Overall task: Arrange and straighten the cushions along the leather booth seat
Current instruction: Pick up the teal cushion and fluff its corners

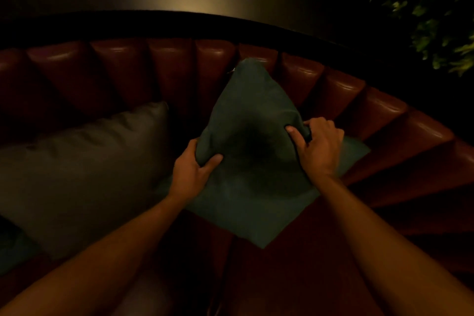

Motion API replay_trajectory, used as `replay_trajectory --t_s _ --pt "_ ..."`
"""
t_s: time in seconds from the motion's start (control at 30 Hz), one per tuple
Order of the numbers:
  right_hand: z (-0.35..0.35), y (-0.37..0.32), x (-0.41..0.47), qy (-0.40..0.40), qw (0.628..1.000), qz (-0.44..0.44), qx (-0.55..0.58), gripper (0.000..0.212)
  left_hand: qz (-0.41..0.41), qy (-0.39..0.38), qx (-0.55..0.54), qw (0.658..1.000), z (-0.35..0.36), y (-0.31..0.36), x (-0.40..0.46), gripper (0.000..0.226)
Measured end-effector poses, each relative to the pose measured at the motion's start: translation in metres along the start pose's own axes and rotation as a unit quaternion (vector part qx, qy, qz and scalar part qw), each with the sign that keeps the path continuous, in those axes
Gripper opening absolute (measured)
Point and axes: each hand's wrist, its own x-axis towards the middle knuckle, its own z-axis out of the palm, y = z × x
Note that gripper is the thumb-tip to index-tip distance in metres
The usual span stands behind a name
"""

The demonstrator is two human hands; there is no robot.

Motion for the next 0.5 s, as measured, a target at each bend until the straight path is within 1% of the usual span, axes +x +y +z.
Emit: replay_trajectory --t_s 0.07,0.17,0.3,0.4,0.43,0.5 --pt "0.007 0.006 0.009 0.000 1.000 -0.021 -0.016 0.057 -0.027 0.008 0.001 1.000 0.012 -0.005 0.004 0.063" --pt "0.014 0.011 0.013 -0.004 0.998 -0.057 -0.030 0.054 -0.050 -0.006 -0.018 0.999 0.024 -0.016 0.008 0.065" --pt "0.030 0.009 0.002 -0.006 0.994 -0.101 -0.035 0.048 -0.086 -0.058 -0.026 0.994 0.032 -0.039 0.011 0.070" --pt "0.045 0.000 -0.007 0.009 0.986 -0.164 -0.021 0.042 -0.116 -0.101 -0.020 0.988 0.035 -0.059 0.010 0.069" --pt "0.046 -0.004 -0.007 0.026 0.982 -0.189 -0.017 0.041 -0.115 -0.100 -0.021 0.988 0.036 -0.063 0.007 0.068" --pt "0.044 -0.014 0.000 0.058 0.974 -0.221 -0.008 0.038 -0.111 -0.069 -0.031 0.991 0.038 -0.067 0.000 0.062"
